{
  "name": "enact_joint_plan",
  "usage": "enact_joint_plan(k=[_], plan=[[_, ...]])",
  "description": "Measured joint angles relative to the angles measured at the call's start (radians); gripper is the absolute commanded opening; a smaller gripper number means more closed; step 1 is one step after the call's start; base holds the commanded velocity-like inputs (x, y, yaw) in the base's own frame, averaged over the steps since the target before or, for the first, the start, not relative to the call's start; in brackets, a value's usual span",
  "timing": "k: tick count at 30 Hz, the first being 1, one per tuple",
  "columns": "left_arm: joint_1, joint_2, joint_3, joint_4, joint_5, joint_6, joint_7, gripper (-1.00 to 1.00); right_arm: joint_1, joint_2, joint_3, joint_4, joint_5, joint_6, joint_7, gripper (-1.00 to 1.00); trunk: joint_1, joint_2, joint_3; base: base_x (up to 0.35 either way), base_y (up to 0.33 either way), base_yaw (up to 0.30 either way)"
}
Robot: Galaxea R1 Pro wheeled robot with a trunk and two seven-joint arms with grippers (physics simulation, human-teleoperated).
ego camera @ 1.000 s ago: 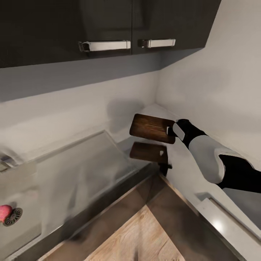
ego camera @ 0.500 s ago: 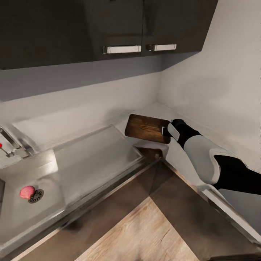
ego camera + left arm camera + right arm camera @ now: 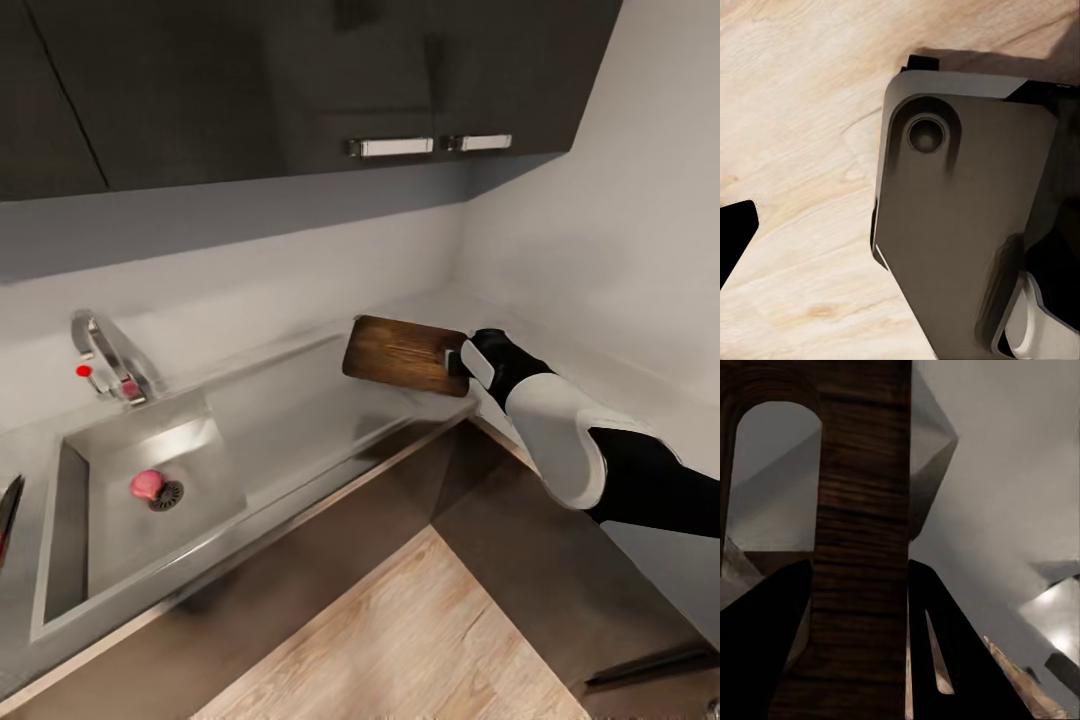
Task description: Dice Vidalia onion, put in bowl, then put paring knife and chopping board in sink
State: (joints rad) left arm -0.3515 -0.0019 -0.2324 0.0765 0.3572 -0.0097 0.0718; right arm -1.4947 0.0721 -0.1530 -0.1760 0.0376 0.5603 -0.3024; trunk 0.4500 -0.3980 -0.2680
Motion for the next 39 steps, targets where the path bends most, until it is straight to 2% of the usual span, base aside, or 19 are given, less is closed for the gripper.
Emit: enact_joint_plan(k=[10, 39], plan=[[0.0, 0.001, 0.0, 0.0, 0.0, 0.0, 0.0, 1.0, 0.0, -0.001, 0.0, 0.001, 0.001, -0.001, 0.002, -1.0, 0.0, 0.0, 0.005, -0.277, 0.2, 0.115], [0.0, 0.005, 0.001, -0.001, 0.0, -0.001, 0.0, 1.0, 0.0, -0.001, 0.0, 0.007, 0.001, -0.001, 0.002, -1.0, 0.0, 0.0, 0.005, -0.255, 0.223, 0.277]])
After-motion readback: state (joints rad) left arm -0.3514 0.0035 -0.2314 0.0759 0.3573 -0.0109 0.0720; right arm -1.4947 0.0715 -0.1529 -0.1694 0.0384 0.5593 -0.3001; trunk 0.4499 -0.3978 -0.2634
